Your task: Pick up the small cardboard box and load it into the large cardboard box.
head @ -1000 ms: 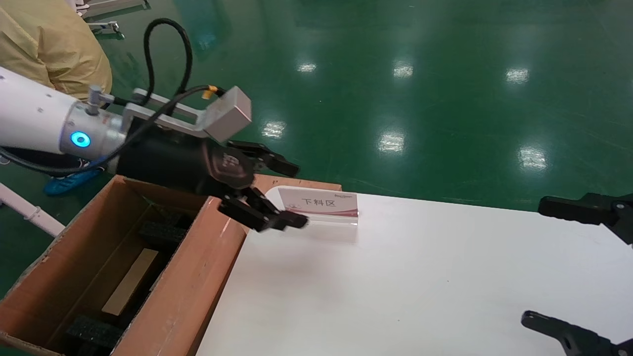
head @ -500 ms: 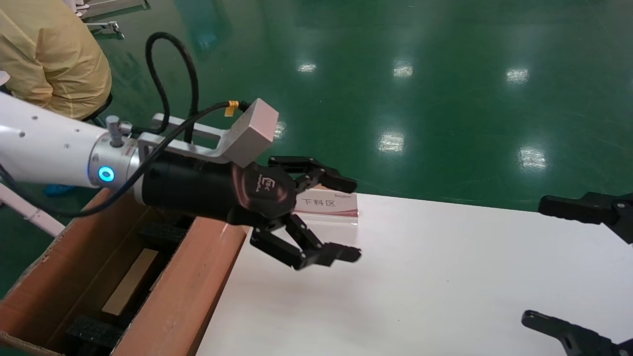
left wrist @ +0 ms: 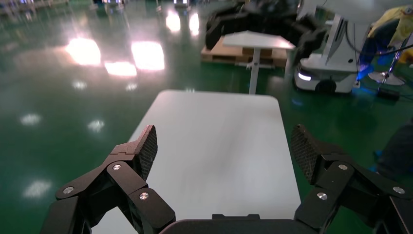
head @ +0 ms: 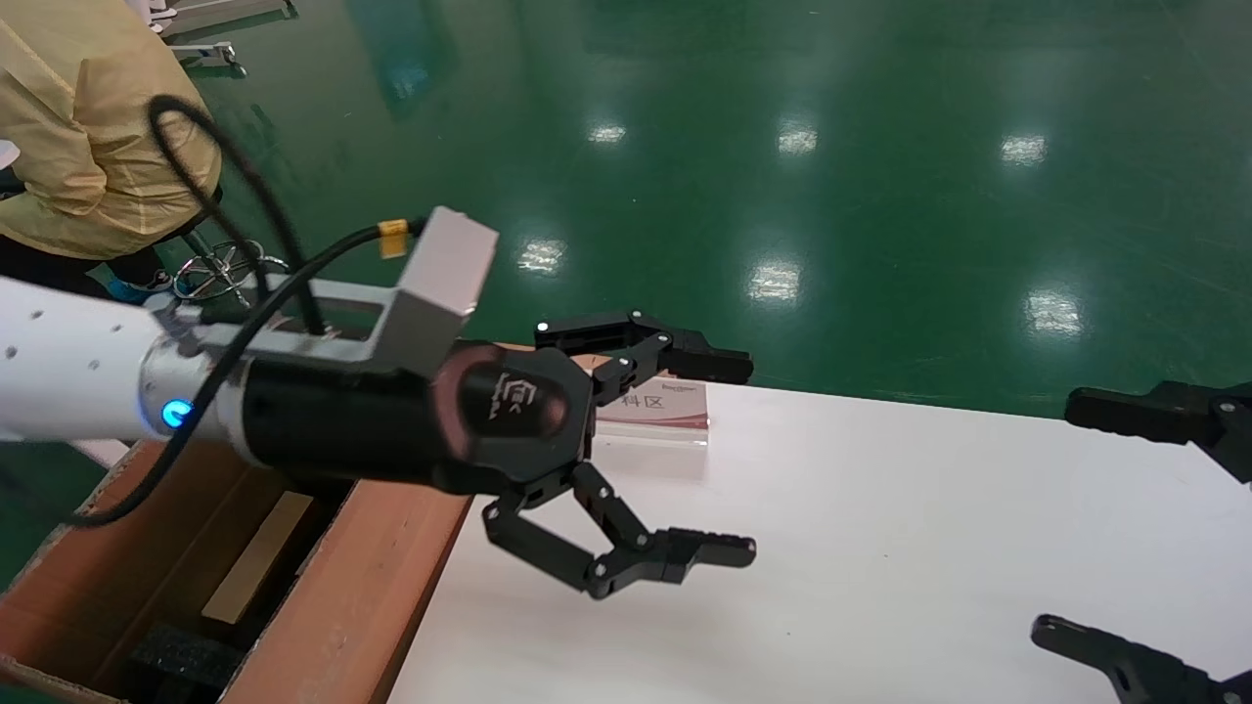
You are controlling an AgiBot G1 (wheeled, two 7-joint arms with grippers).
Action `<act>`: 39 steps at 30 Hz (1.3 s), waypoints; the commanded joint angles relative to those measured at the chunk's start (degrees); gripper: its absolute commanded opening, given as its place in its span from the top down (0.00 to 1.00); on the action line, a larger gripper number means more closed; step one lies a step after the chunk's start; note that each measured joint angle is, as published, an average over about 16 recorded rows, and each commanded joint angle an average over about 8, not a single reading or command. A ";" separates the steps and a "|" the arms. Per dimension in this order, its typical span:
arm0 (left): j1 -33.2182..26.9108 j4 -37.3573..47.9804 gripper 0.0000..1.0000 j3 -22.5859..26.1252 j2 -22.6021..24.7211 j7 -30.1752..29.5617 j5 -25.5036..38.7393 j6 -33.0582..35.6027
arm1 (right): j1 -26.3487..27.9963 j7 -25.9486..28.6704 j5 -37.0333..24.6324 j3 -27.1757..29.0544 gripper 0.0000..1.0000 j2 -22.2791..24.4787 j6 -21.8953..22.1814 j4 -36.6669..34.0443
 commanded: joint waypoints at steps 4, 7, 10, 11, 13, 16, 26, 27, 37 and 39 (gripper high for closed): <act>6.42 -2.62 0.00 -8.16 0.40 1.10 -0.53 0.66 | -0.02 0.05 -0.06 0.09 0.00 -0.04 -0.04 0.03; 8.46 -3.44 0.00 -10.75 0.53 1.46 -0.69 0.87 | -0.04 0.08 -0.10 0.15 0.00 -0.06 -0.06 0.04; 8.97 -3.63 0.00 -11.40 0.56 1.56 -0.74 0.93 | -0.05 0.11 -0.14 0.20 0.00 -0.08 -0.08 0.06; 8.96 -3.62 0.00 -11.39 0.56 1.56 -0.75 0.93 | -0.06 0.12 -0.15 0.22 0.00 -0.09 -0.09 0.06; 8.96 -3.62 0.00 -11.38 0.56 1.57 -0.75 0.94 | -0.07 0.14 -0.18 0.26 0.00 -0.10 -0.10 0.07; 8.95 -3.61 0.00 -11.36 0.55 1.57 -0.76 0.93 | -0.08 0.18 -0.22 0.31 0.00 -0.12 -0.12 0.09; 9.06 -3.64 0.00 -11.50 0.56 1.60 -0.80 0.94 | -0.12 0.26 -0.32 0.47 0.00 -0.18 -0.18 0.12; 9.11 -3.65 0.00 -11.57 0.56 1.60 -0.81 0.95 | -0.12 0.27 -0.32 0.48 0.00 -0.18 -0.18 0.12; 9.18 -3.68 0.00 -11.67 0.58 1.60 -0.85 0.97 | -0.14 0.27 -0.33 0.51 0.00 -0.18 -0.18 0.12; 9.15 -3.67 0.00 -11.62 0.57 1.60 -0.85 0.96 | -0.14 0.27 -0.33 0.51 0.00 -0.18 -0.18 0.12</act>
